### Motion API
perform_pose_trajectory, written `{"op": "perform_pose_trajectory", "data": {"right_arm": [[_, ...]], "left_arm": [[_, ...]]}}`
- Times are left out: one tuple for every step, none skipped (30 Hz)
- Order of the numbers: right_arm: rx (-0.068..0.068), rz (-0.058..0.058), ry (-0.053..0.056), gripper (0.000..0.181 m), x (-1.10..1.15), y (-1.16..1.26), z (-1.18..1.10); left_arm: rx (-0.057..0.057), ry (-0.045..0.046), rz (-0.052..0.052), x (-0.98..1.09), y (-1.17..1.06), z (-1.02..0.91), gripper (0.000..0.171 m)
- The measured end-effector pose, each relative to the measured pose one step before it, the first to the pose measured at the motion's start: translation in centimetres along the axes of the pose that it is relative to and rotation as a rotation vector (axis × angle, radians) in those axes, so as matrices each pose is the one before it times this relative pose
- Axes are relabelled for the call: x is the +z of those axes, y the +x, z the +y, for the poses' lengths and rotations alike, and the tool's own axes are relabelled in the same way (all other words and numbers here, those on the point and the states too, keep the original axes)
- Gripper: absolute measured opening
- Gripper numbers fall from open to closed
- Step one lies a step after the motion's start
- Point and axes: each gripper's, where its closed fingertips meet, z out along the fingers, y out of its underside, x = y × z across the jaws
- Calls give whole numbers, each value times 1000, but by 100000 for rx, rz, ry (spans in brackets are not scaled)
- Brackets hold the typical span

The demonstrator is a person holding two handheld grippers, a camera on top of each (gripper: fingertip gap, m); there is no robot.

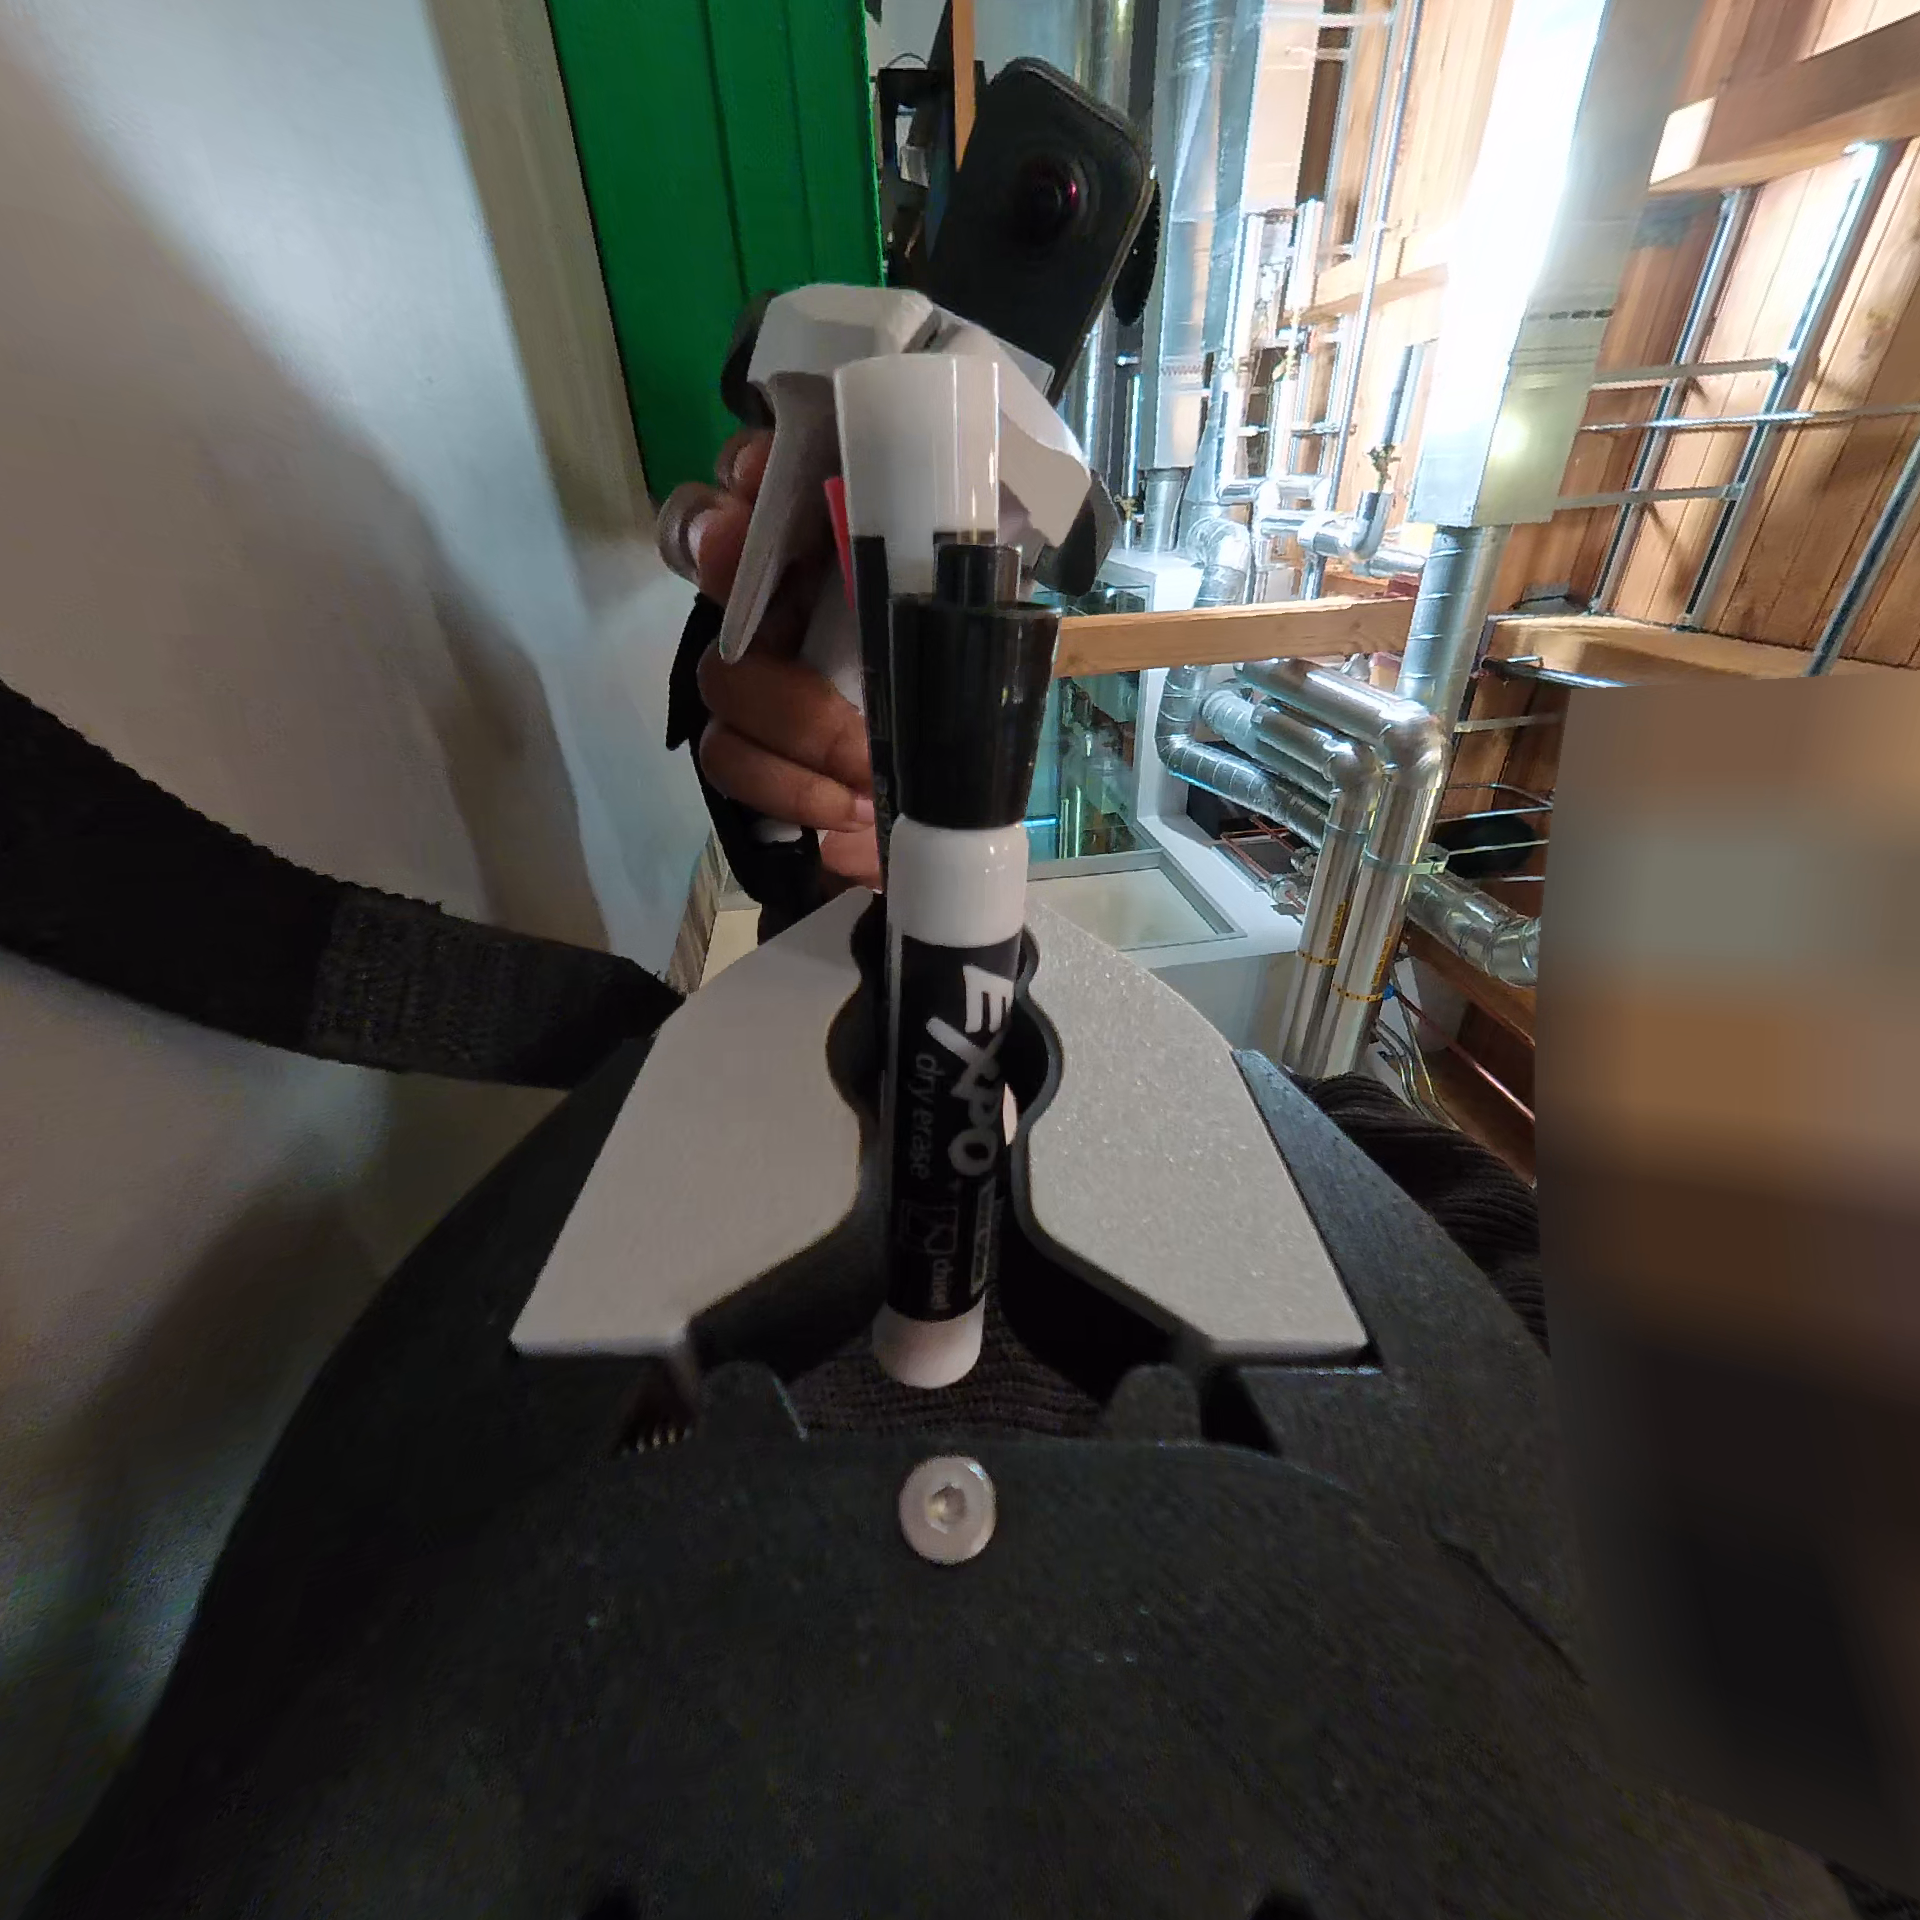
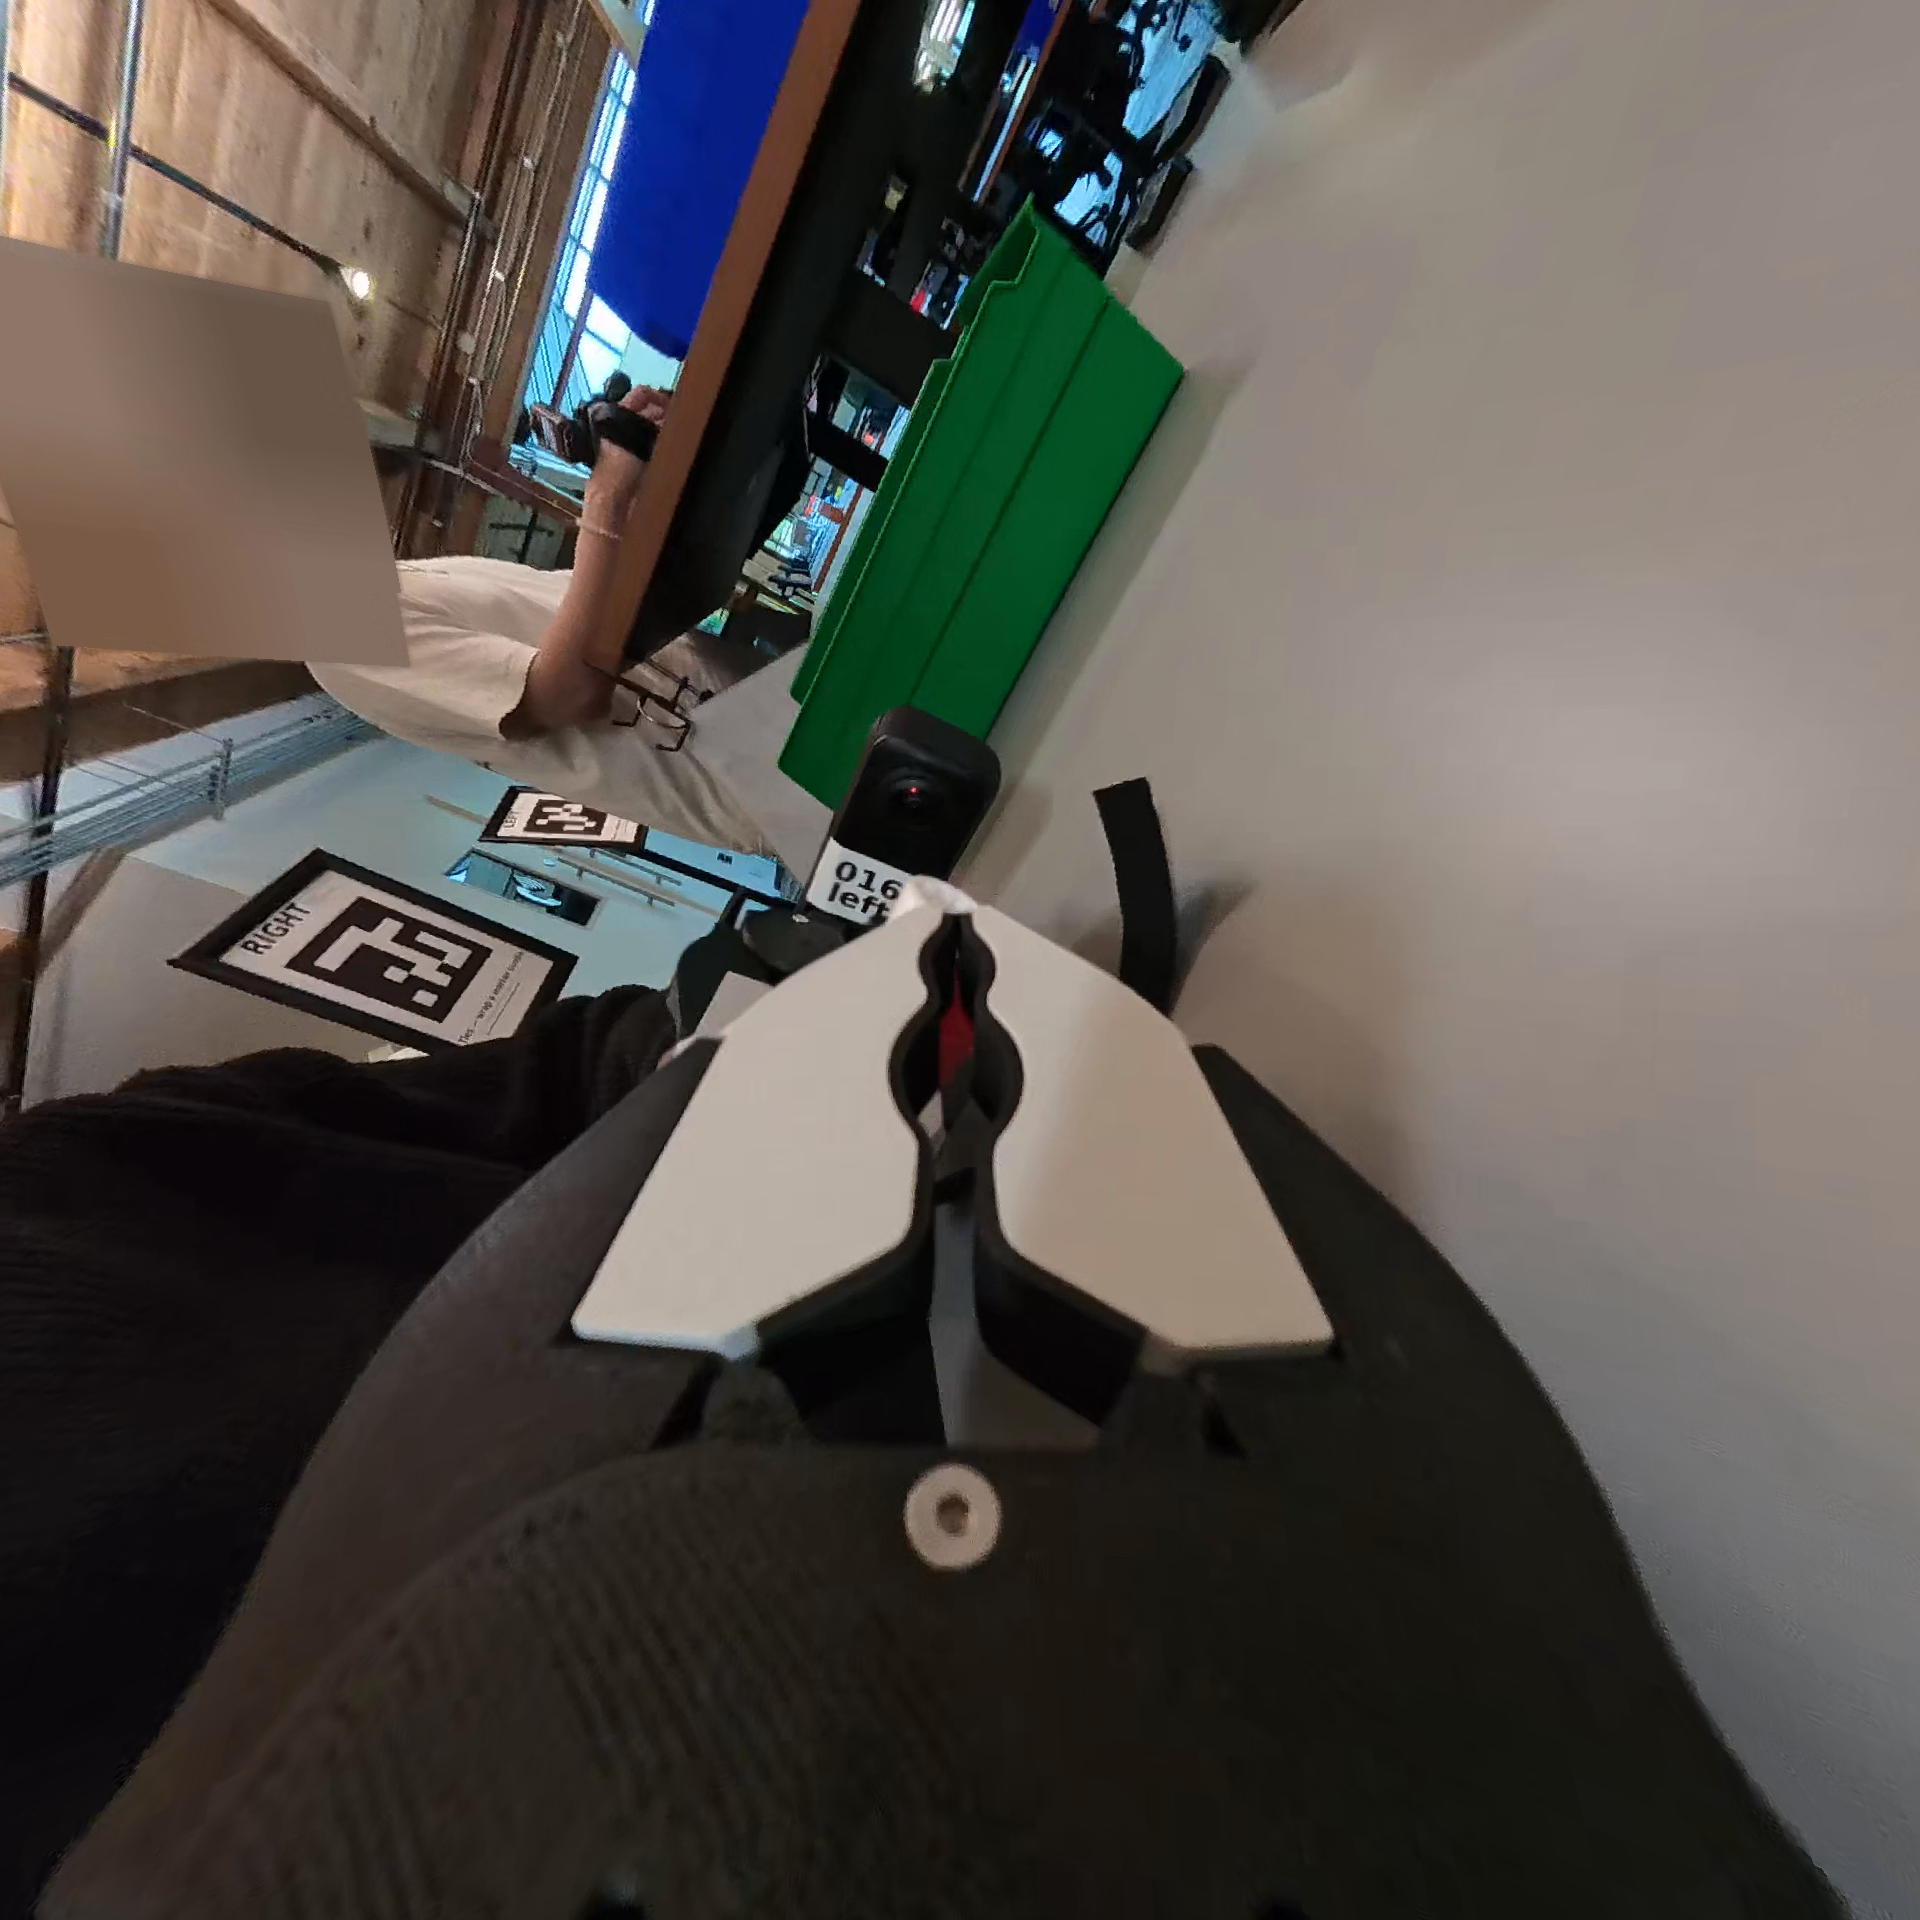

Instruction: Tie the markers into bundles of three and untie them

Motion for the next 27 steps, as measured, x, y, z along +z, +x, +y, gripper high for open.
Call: {"op": "perform_pose_trajectory", "data": {"right_arm": [[-329,704,768,0,-15,78,-104],[-10,1013,1363,0,-57,158,-214],[587,486,1450,0,-82,118,-242],[1094,-254,1212,1,-94,57,-216],[1408,-668,764,3,-72,10,-144],[1427,-958,13,3,-31,-22,2],[1172,-1235,-948,3,24,-90,159],[730,-1110,-1885,4,114,-110,330],[178,-544,-2554,3,185,-60,440],[-307,-134,-1833,3,185,-44,337],[-540,-445,-144,0,92,-132,50],[-622,-707,-453,0,22,-167,43],[-717,-652,-731,0,-11,-144,65],[-451,33,-179,0,-24,-26,15],[-245,-18,-19,0,-18,-17,1],[-42,-449,-80,0,-14,-67,12],[117,-902,-81,0,21,-136,6],[94,-1042,-110,0,33,-160,22],[-15,-425,-52,0,51,-79,28],[-213,283,-228,0,38,12,58],[-403,335,-281,0,27,27,54],[-317,67,-111,0,18,-21,4],[-446,53,-10,0,-18,-29,-19],[-675,924,517,0,-45,107,-95],[-559,2212,1400,0,-105,303,-221],[-108,2372,2185,1,-159,362,-346],[517,1260,2083,5,-188,253,-341]], "left_arm": [[215,-709,42,11,11,84,20],[316,-856,-53,32,17,104,20],[270,-1113,75,65,31,185,19],[38,-1232,86,88,24,210,19],[-69,-1030,-72,111,-18,212,19],[-51,-728,-102,84,-27,161,19],[4,-175,-59,56,-16,56,19],[-40,-102,80,0,12,7,19],[-10,-268,94,-24,12,-1,19],[44,-1010,-775,-6,-134,136,19],[305,25,-521,-1,-98,25,19],[-340,411,14,-3,0,-53,19],[-447,143,489,0,65,-39,19],[-114,48,93,-14,-8,-20,19],[-17,381,-560,-38,-83,-59,19],[-139,410,-357,-49,-87,-55,19],[-555,359,15,-42,-52,-74,19],[-560,411,-109,-38,-57,-68,19],[-58,-158,18,-9,-34,15,19],[147,-587,20,24,3,73,19],[252,43,-314,35,-22,9,19],[264,93,-50,31,13,23,19],[11,-216,405,8,69,22,19],[212,-442,589,-2,106,22,19],[383,-899,204,4,68,74,19],[263,-1136,-329,26,-17,121,19],[-8,-732,-487,35,-94,106,19]]}}
